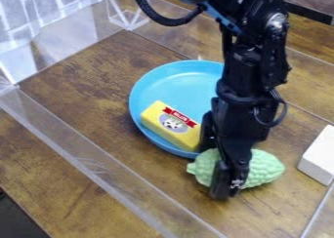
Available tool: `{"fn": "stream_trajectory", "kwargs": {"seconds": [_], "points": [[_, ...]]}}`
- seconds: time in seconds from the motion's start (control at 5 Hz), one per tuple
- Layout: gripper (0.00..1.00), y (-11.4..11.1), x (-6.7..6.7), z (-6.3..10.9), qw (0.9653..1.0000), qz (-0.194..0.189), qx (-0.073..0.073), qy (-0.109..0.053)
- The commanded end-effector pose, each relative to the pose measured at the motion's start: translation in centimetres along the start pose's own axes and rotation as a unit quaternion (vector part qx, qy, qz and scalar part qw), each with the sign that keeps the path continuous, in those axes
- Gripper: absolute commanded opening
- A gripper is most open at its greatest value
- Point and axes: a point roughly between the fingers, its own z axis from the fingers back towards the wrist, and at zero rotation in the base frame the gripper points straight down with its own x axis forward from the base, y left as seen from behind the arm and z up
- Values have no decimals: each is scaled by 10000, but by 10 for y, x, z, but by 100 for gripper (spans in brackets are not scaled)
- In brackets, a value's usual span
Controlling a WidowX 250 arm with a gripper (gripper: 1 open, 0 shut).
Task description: Remove the yellow brick from inside the blue tray and put it on the table
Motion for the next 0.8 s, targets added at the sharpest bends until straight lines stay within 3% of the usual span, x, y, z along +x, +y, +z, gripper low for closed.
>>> {"fn": "stream_trajectory", "kwargs": {"seconds": [0.0, 0.6], "points": [[100, 2, 5, 22, 9992, 6, 169, -370], [100, 0, 7, 29, 9982, 37, 208, -558]]}}
